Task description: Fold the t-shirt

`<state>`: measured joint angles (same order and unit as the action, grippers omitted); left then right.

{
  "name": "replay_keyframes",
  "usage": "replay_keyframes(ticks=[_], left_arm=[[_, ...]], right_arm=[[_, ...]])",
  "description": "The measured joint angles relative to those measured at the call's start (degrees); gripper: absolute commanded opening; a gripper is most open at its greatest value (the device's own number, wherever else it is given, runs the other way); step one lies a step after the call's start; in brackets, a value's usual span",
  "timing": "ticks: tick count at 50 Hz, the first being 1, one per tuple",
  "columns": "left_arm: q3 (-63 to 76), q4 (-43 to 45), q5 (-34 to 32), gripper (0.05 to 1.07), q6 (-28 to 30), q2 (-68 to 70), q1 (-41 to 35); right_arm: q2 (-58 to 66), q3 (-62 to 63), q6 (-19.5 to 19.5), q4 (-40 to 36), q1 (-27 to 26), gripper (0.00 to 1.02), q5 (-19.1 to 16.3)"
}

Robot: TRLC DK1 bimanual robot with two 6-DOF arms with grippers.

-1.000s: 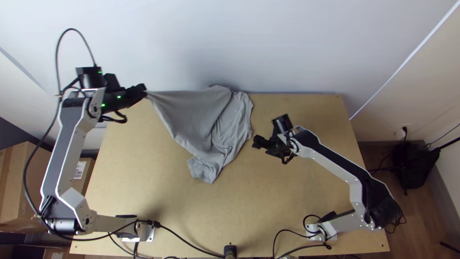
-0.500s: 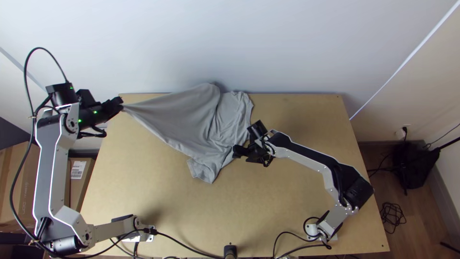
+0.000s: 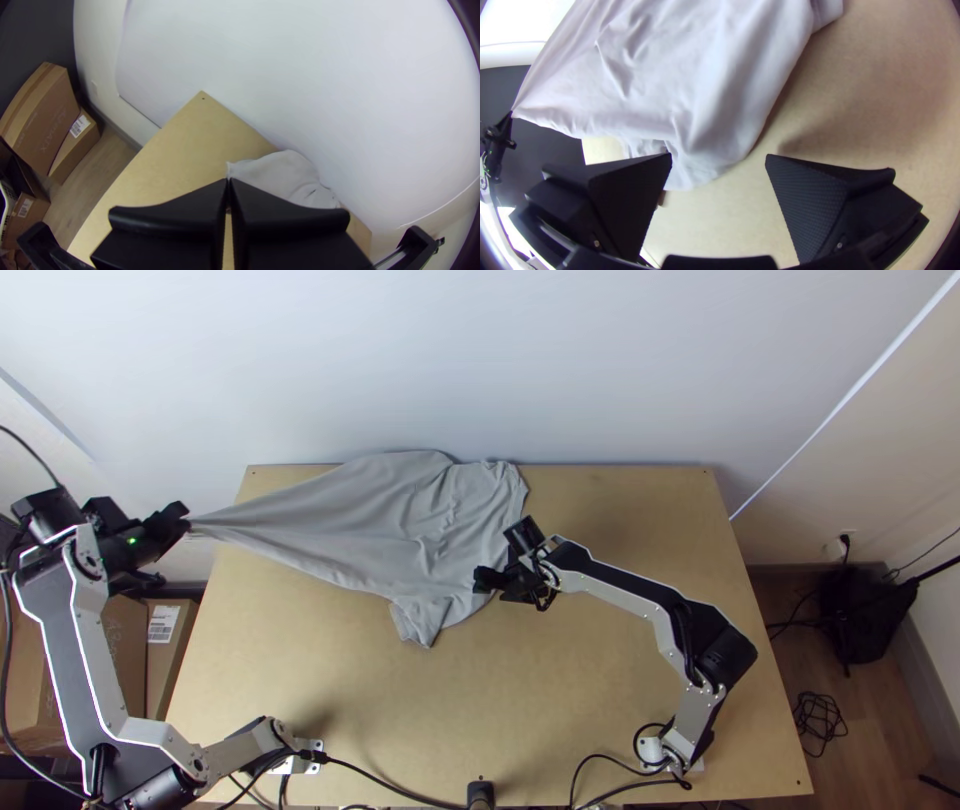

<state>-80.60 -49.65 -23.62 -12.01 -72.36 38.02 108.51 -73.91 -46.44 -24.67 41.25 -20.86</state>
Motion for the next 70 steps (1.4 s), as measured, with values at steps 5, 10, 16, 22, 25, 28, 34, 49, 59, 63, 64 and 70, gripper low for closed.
replay_keyframes(ticks=[5, 10, 16, 22, 25, 28, 34, 49, 59, 63, 64, 70], left_arm=[[1.4, -0.4, -0.4, 0.08, 1.8, 0.0, 3.0], [3.0, -0.5, -0.9, 0.08, 3.2, 0.0, 4.8], [4.3, -0.6, -1.3, 0.08, 4.2, 0.0, 6.8], [4.6, -0.9, -2.6, 0.08, 4.6, 0.0, 8.7], [4.6, -0.9, -2.8, 0.08, 4.6, 0.1, 9.3], [4.6, -0.9, -3.0, 0.08, 4.6, 0.3, 9.7], [4.6, -0.9, -3.9, 0.08, 5.4, 0.7, 10.9], [4.6, -1.6, -4.4, 0.08, 6.5, 0.7, 12.3], [4.6, -1.7, -4.9, 0.08, 6.5, 0.7, 12.3], [4.6, -2.1, -5.1, 0.08, 6.5, 0.7, 12.3], [4.6, -2.1, -5.1, 0.08, 6.5, 0.6, 12.3], [4.6, -2.2, -5.4, 0.08, 6.5, 0.7, 12.3]], right_arm=[[0.5, -1.1, 0.0, 0.0, 0.7, 0.86, -0.2], [1.1, -2.0, 0.0, 0.0, 1.5, 0.86, -0.7], [2.2, -2.5, 0.0, 0.2, 2.6, 0.86, -2.2], [3.7, -3.5, 0.0, 0.2, 3.0, 0.86, -2.6], [4.5, -4.2, 0.0, 0.2, 3.0, 0.86, -2.6], [5.2, -5.1, 0.0, 0.2, 3.0, 0.86, -2.8], [5.8, -6.0, 0.0, 0.1, 2.8, 0.86, -2.8], [6.1, -6.0, 0.4, 0.0, 1.2, 0.37, -3.0], [7.7, -6.3, 0.4, 0.3, 1.2, 0.32, -3.0], [8.1, -6.6, 0.4, 0.3, 1.2, 0.3, -3.0], [8.1, -6.6, 0.4, 0.3, 1.2, 0.25, -3.0], [8.3, -6.7, 0.4, 0.2, 1.2, 0.02, -2.9]])
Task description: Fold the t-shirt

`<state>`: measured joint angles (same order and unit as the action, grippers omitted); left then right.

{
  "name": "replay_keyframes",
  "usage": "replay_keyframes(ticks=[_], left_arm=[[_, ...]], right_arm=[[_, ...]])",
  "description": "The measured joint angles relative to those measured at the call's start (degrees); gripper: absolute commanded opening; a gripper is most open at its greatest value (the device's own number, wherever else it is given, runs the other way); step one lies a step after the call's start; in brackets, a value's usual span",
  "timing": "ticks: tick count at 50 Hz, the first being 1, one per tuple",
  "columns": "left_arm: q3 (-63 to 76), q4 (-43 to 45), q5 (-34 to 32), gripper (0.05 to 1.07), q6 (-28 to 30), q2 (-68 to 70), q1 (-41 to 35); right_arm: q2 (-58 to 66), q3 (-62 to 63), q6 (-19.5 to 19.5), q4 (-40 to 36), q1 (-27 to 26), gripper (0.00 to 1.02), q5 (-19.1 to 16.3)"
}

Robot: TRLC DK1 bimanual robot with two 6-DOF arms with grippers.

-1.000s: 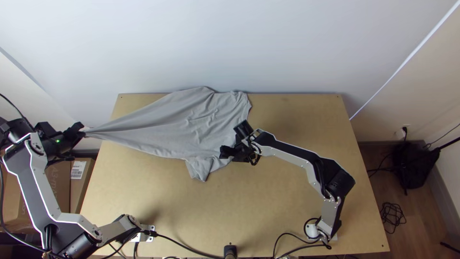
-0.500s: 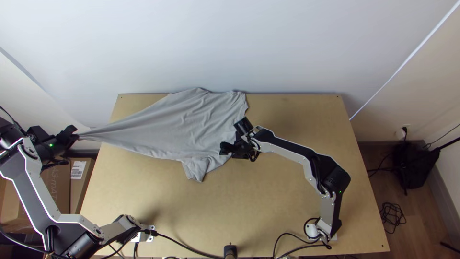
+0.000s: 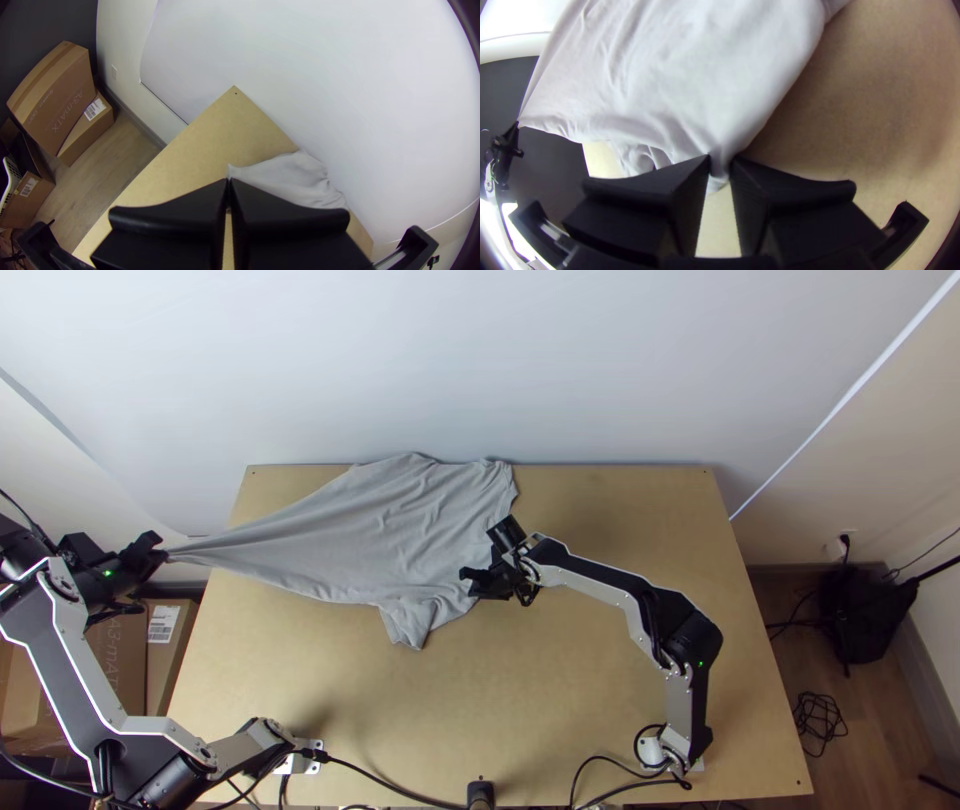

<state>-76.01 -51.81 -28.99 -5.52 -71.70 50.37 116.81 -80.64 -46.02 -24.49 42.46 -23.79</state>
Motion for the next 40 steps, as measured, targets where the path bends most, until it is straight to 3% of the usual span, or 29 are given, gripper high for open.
replay_keyframes(ticks=[6, 11, 22, 32, 40], left_arm=[[0.0, 0.0, -0.2, 0.08, 0.0, 0.0, 0.0], [0.0, 0.1, -0.2, 0.08, 0.0, 0.0, 0.0], [0.0, 1.5, -0.2, 0.08, -2.2, 0.3, -2.0], [0.0, 5.1, 0.3, 0.08, -6.7, 3.1, -8.6], [0.0, 10.3, 5.2, 0.08, -11.1, 5.7, -17.3]], right_arm=[[-0.2, 0.0, 0.0, 0.0, 0.0, 0.02, 0.5], [-2.3, 0.0, 0.3, -0.3, -0.4, 0.02, 3.1], [-16.0, 2.4, 3.1, 1.1, -5.1, 0.02, 7.5], [-28.7, 6.7, 6.5, 1.9, -9.1, 0.02, 11.0], [-35.6, 8.0, 9.4, 3.6, -14.9, 0.02, 12.3]])
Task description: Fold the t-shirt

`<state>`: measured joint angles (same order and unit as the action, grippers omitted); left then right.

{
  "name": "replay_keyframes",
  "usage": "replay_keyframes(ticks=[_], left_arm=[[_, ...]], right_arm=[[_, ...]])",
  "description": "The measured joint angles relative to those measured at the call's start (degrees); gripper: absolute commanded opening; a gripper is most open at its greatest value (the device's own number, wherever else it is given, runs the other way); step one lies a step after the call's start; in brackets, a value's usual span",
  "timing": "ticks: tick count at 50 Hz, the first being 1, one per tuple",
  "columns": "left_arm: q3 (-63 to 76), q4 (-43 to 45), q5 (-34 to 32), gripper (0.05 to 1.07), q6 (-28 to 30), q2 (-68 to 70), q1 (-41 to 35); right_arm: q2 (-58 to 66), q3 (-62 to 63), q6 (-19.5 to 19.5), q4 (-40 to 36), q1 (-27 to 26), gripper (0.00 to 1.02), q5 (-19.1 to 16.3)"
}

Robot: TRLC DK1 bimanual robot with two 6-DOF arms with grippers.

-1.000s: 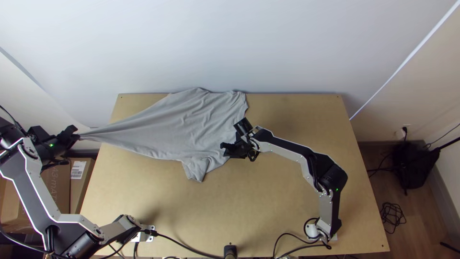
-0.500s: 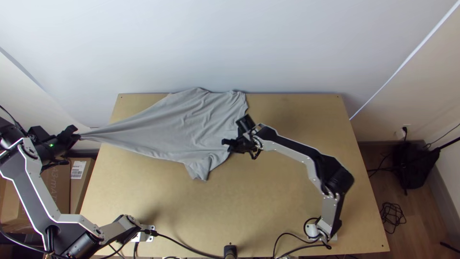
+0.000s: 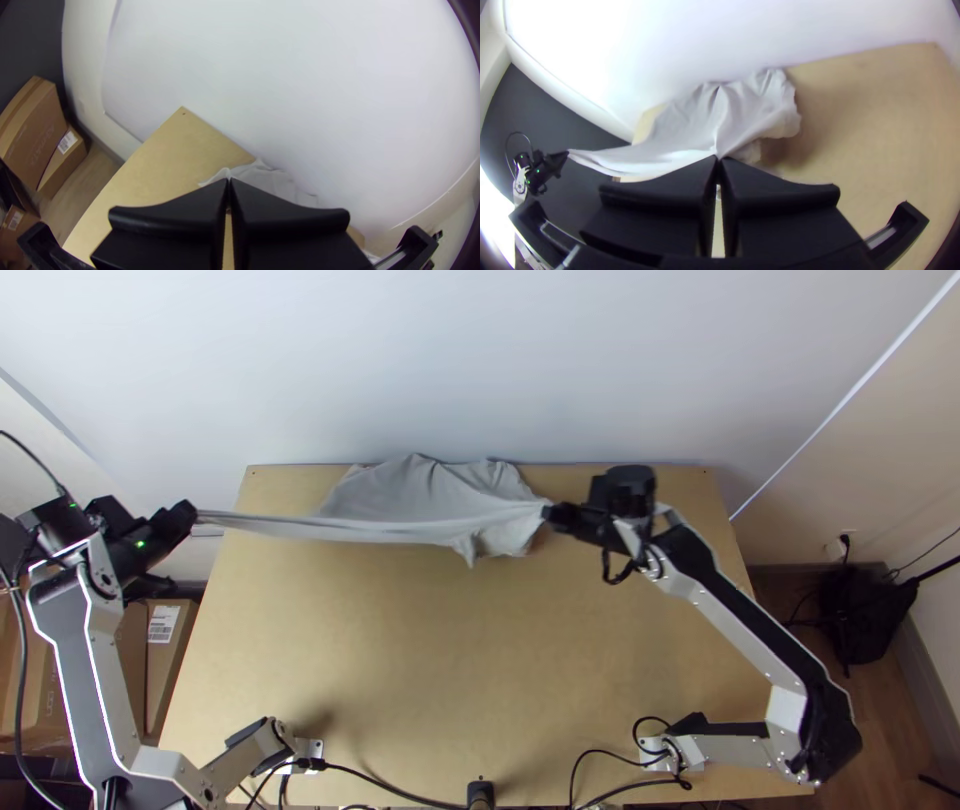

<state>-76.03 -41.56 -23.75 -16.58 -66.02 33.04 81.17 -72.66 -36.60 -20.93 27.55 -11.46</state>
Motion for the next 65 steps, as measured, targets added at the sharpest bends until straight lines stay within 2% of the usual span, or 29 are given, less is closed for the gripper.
replay_keyframes(ticks=[10, 21, 30, 44, 65], left_arm=[[-1.5, 6.8, 6.1, 0.08, -3.0, 0.5, -9.6], [-8.9, 11.2, 9.4, 0.08, -4.1, -0.1, -15.0], [-15.6, 13.9, 10.7, 0.08, -4.5, -1.5, -16.0], [-21.5, 16.8, 11.1, 0.08, -4.5, 0.0, -16.0], [-23.6, 18.3, 11.2, 0.08, -4.5, 19.6, -12.8]], right_arm=[[-5.1, -2.4, 4.9, 2.0, -9.7, 0.02, 0.5], [-7.8, -6.7, 10.4, 7.3, -15.0, 0.02, 0.8], [-10.4, -10.3, 13.3, 11.3, -15.5, 0.02, 2.4], [-21.0, -10.6, 14.2, 18.9, -15.2, 0.02, 3.1], [-42.3, -10.6, 14.2, 20.4, -14.8, 0.02, 2.9]])
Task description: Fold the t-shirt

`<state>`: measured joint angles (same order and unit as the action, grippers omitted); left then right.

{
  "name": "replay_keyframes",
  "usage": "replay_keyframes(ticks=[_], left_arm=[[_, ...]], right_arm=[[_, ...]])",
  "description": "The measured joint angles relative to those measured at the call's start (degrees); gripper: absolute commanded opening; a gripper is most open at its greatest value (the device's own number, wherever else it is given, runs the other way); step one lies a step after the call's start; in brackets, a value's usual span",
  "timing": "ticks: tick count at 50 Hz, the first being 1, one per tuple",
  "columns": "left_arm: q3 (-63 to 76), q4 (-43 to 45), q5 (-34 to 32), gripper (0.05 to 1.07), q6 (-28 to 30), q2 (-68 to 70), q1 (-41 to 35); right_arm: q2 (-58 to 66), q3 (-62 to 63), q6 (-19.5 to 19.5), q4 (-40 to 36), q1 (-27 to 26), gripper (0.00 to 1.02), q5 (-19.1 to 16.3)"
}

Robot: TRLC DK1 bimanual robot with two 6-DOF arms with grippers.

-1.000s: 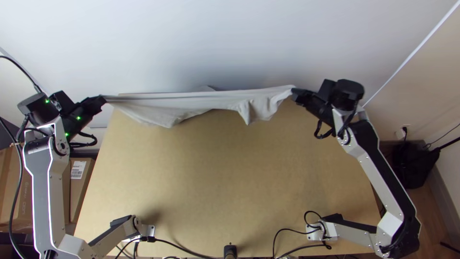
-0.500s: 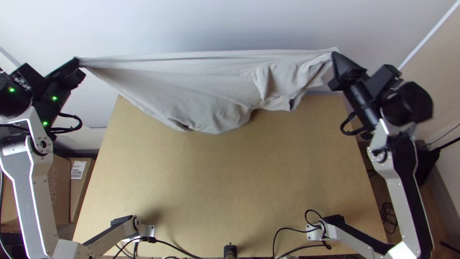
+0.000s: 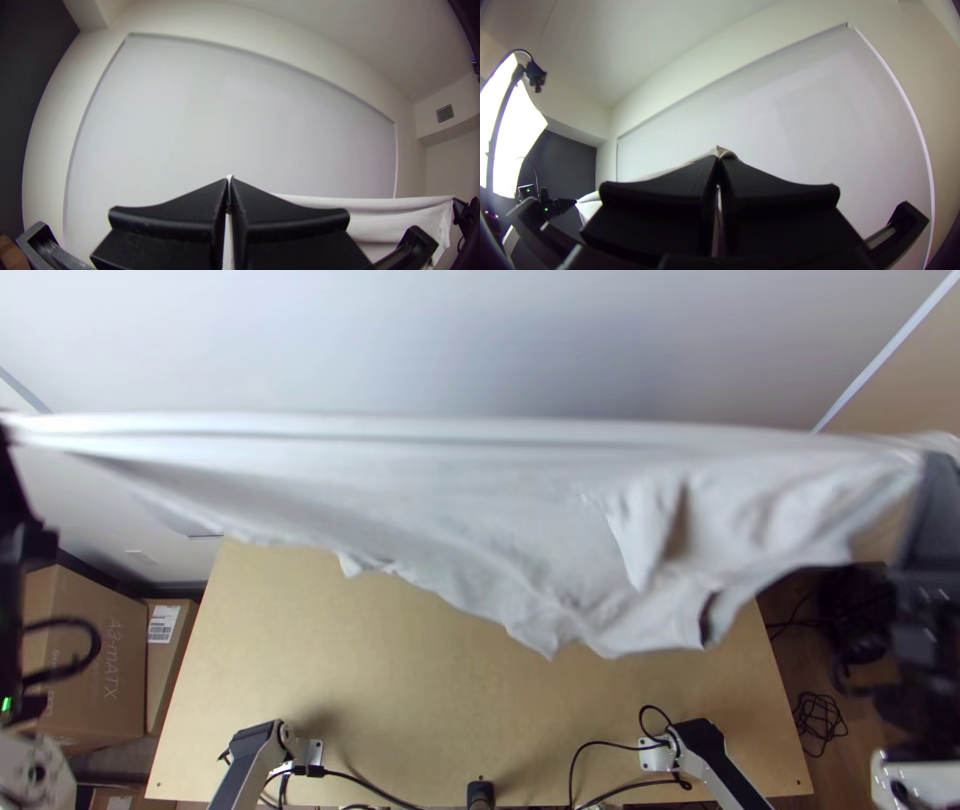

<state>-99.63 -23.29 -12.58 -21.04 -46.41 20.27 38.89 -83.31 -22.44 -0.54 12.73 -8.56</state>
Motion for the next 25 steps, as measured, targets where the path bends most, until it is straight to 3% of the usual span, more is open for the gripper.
replay_keyframes(ticks=[13, 25], left_arm=[[0.1, -9.0, -2.0, 0.08, 0.0, 4.7, -0.3], [21.0, -10.1, -2.4, 0.08, 1.4, 4.7, -0.4]], right_arm=[[-3.7, -0.2, -0.5, -1.9, 0.0, 0.02, -1.5], [-4.2, 14.9, -1.5, -5.0, 4.9, 0.02, -3.0]])
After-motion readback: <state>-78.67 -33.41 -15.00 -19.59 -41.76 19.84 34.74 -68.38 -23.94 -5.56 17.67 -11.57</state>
